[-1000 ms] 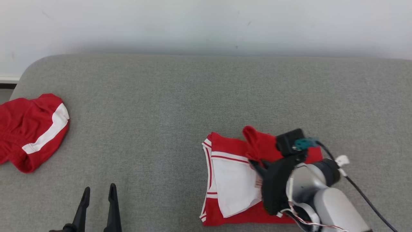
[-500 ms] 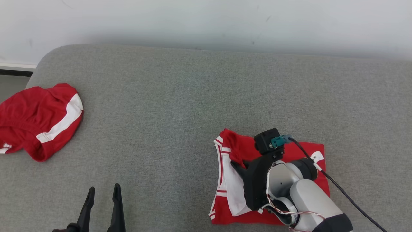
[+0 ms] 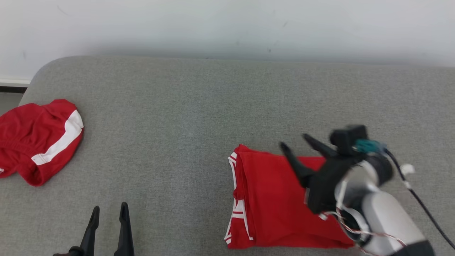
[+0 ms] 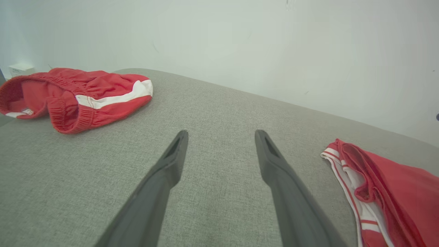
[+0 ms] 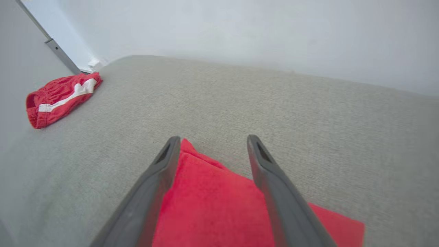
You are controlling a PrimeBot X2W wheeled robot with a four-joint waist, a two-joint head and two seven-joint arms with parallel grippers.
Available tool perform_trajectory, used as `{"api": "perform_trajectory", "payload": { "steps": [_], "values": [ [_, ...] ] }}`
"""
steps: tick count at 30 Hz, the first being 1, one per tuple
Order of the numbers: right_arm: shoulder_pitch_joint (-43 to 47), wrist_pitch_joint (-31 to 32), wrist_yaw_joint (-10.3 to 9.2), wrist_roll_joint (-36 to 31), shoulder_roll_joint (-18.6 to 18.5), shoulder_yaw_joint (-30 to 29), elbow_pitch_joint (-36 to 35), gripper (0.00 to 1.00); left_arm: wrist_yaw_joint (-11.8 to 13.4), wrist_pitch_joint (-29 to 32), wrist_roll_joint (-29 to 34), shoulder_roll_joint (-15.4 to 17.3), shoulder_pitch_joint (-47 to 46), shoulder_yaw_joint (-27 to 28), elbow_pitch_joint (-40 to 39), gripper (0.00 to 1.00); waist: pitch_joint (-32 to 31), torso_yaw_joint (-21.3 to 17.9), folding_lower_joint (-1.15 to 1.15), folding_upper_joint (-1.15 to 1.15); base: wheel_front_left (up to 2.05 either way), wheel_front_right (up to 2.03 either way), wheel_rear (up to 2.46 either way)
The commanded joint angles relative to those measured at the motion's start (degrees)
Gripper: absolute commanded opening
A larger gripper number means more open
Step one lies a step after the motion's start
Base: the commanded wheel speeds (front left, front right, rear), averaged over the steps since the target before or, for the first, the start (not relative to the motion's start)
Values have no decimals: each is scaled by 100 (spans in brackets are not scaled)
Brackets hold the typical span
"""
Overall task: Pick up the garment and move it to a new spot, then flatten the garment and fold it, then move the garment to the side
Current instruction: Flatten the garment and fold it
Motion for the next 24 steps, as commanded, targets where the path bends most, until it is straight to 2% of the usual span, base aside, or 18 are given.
{"api": "perform_trajectory", "payload": {
  "steps": [1,5,8,11,16,24],
  "values": [
    [297,-115,-14,-242,-152,-165,-191,100,11,-17,-22,-4,-16,2,-15,100,-28,-33,0,0,0,0,0],
    [928,-537,-14,-744,-353,-644,-526,100,14,-17,-50,-4,-15,-20,-6,100,-43,-69,0,0,0,0,0],
    [1395,-929,-14,-922,-293,-793,-630,100,13,-17,-59,-3,-27,-40,9,100,-53,-76,0,0,0,0,0],
    [1714,-1111,-14,-898,-219,-630,-684,100,13,-17,-66,-4,-38,-47,13,100,-50,-76,0,0,0,0,0],
    [2285,-1453,-14,-971,-131,175,-837,100,11,-17,-54,-4,-77,8,20,100,15,-77,0,0,0,0,0],
    [2394,-1857,-14,-1253,230,541,-661,100,8,-17,-68,-4,-75,15,33,100,89,-29,0,0,0,0,0]
  ]
}}
